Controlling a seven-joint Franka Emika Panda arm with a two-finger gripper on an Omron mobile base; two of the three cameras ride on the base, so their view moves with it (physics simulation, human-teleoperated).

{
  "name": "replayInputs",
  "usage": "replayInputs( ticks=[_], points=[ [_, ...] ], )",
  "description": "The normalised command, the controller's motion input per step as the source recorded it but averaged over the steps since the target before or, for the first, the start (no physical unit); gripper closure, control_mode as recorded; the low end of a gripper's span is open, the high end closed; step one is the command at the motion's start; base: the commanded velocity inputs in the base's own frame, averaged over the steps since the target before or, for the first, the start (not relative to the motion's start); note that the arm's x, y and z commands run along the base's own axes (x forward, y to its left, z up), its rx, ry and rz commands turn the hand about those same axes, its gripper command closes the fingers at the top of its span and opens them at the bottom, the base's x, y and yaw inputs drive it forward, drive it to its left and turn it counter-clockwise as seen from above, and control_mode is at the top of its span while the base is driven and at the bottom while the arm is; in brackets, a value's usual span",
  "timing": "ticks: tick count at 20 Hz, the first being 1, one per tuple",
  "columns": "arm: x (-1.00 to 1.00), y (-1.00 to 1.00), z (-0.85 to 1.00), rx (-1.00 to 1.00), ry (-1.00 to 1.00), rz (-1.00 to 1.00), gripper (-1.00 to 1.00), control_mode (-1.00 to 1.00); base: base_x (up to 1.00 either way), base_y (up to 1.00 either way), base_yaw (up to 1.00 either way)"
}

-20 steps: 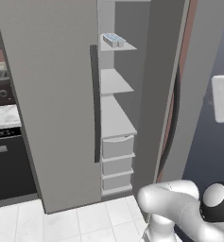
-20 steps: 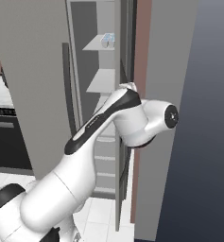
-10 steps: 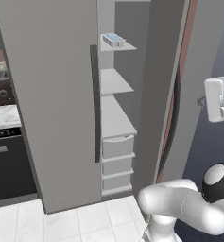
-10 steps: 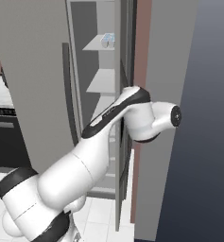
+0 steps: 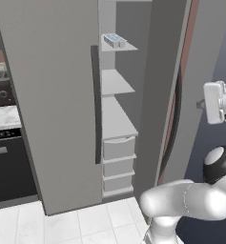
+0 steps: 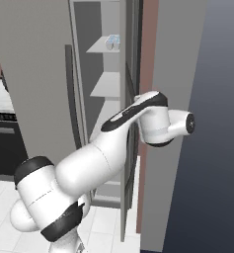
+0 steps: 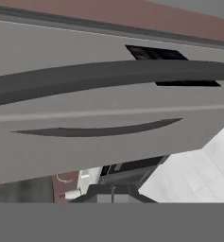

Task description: The ice cube tray has been filled with water. Take the tray and place it in the freezer to make ice. Close the freezer door after placing the tray.

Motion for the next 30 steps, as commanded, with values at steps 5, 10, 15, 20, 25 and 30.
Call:
replayInputs(
  ticks=[5,10,15,20,25,30],
  points=[
    [0.45,-0.08,-0.2,0.0,0.0,0.06,1.0,-1.0,0.0,0.0,0.0],
    [0.43,0.0,-0.18,0.0,0.0,0.06,1.0,-1.0,0.0,0.0,0.0],
    [0.18,-0.12,-0.17,0.0,0.0,0.06,1.0,-1.0,0.0,0.0,0.0],
    [0.24,-0.1,-0.21,0.0,0.0,0.06,1.0,-1.0,0.0,0.0,0.0],
    [0.39,0.0,-0.21,0.0,0.0,0.05,1.0,-1.0,0.0,0.0,0.0],
    [0.21,-0.01,-0.19,0.0,0.0,0.04,1.0,-1.0,0.0,0.0,0.0]
  ],
)
